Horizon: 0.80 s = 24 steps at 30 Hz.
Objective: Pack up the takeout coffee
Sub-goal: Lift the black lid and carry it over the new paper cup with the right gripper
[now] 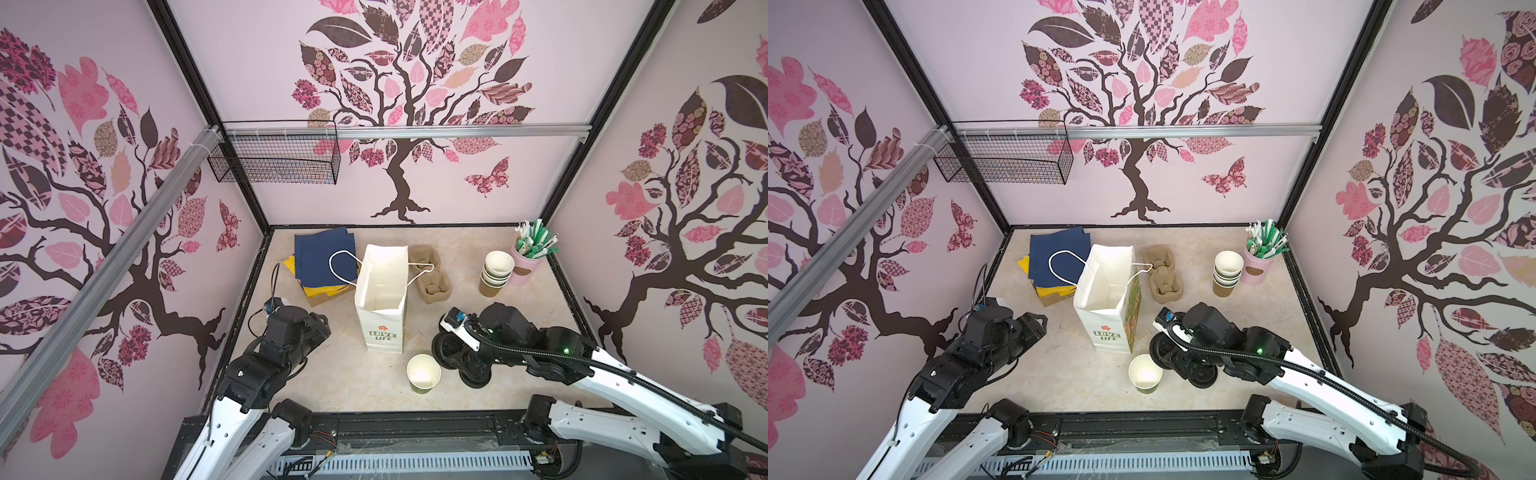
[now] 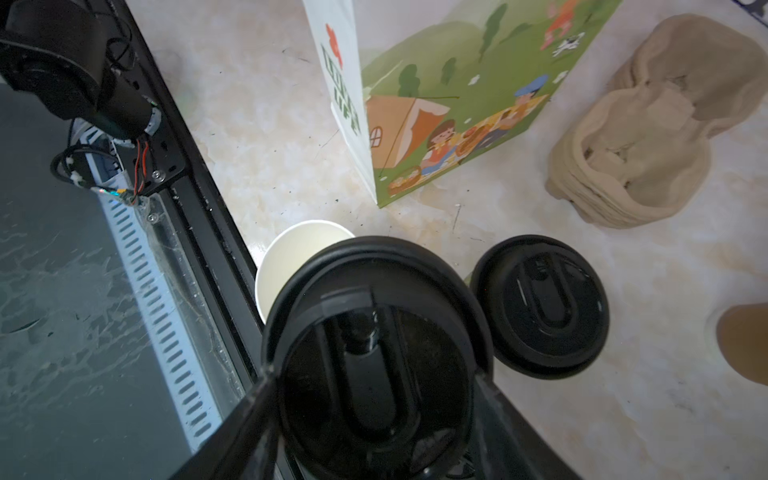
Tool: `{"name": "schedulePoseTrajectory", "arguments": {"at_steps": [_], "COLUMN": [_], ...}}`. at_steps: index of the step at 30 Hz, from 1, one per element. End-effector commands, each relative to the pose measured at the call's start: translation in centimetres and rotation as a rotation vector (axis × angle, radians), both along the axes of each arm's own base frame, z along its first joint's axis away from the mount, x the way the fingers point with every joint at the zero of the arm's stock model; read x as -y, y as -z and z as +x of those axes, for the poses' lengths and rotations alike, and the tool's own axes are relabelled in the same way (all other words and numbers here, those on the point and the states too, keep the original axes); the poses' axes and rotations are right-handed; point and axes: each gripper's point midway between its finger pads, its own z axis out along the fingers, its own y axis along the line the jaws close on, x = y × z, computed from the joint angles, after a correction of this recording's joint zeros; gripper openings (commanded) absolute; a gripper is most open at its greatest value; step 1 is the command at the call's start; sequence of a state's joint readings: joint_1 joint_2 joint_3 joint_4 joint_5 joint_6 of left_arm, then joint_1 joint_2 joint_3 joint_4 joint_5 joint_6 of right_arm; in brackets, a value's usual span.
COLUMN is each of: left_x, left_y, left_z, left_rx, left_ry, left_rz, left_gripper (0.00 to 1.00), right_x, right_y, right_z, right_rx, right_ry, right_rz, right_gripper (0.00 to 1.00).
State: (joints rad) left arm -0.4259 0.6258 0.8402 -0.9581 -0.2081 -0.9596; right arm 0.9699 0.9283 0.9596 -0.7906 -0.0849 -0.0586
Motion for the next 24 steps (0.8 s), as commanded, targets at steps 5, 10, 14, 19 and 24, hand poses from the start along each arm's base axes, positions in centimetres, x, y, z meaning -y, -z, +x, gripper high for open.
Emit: {"name": "schedulePoseTrajectory", "arguments": {"at_steps": [5,10,14,19,24], "left_x": [-0.7,-0.9,-0.8,-1.0,-1.1], "left_y": [0.4,0.5,0.7,0.8,0.9], "left_z": [0.0,0.0,0.1,0.0,0.0], "left_rx": [0.009,0.010,0.003,-0.007,-0.008], "left_ry": [-0.022,-0.030,-0.023,-0.020,-0.022], "left_rz": [0.028,0.035,0.045,0.067,0.073], "left_gripper": [0.59,0.59,0.59,0.59,0.59], "right_x": [-3.1,-3.6,-3.2,-3.5,-4.3], "right_y": [0.6,0.8,2.2,3.5,3.8], "right_z": [-0.9,-0.9,-1.3,-1.5,-2.0], "right_rx": [0.032,0.052,0.059,0.036,0.013], "right_ry": [-0.168,-0.219,-0.274,-0.313,-0.334], "right_rz": [-0.032,-0.050,-0.096,-0.147,-0.152], "right_gripper": [0.67,0.67,0.68,0.68,0.70]}}
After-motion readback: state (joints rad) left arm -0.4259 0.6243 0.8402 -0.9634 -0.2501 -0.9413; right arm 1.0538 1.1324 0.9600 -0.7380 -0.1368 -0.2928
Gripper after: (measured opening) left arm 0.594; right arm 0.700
